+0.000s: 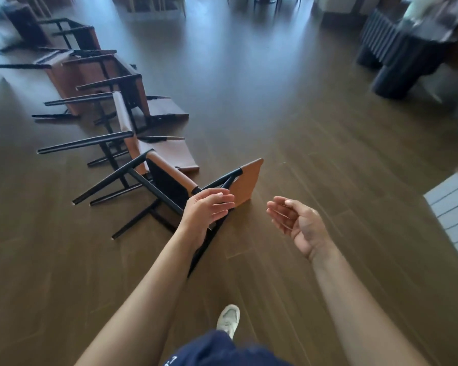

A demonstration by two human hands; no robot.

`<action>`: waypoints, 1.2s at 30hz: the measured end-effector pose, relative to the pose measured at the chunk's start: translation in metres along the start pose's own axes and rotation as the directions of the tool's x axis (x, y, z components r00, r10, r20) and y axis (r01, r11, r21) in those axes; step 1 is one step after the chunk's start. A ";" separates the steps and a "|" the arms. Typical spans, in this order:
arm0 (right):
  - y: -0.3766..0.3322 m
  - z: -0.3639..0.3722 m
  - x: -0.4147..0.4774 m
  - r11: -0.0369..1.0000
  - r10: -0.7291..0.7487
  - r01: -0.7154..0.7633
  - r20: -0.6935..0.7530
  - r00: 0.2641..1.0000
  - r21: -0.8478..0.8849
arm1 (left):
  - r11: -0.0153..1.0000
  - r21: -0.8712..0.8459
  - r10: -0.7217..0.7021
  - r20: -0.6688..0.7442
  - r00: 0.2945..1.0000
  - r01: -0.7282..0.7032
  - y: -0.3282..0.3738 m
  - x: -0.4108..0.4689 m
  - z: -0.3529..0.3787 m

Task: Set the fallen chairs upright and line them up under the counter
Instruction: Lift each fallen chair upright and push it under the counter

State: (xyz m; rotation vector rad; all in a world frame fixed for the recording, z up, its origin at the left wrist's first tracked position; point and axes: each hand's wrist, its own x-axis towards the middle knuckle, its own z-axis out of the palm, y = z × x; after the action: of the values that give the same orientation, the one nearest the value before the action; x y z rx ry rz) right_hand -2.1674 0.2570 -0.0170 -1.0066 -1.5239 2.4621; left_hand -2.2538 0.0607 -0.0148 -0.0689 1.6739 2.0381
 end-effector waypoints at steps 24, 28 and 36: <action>-0.181 -0.133 0.232 0.997 0.035 -0.034 -0.005 0.999 0.071 | 0.998 0.026 -0.059 0.042 0.997 0.058 0.037 0.243 0.233; -0.211 -0.151 0.271 0.998 0.062 -0.063 0.044 0.997 0.017 | 0.999 -0.010 -0.032 -0.004 0.999 0.032 0.037 0.275 0.268; -0.251 -0.164 0.349 0.990 0.143 -0.141 0.090 0.986 -0.031 | 0.999 -0.038 -0.034 -0.111 0.993 0.030 0.038 0.346 0.295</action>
State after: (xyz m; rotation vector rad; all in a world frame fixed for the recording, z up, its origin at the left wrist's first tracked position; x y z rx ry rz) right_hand -2.4141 0.6451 -0.0290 -1.0546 -1.5648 2.6262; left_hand -2.4922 0.4492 -0.0276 -0.2248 1.6913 2.0749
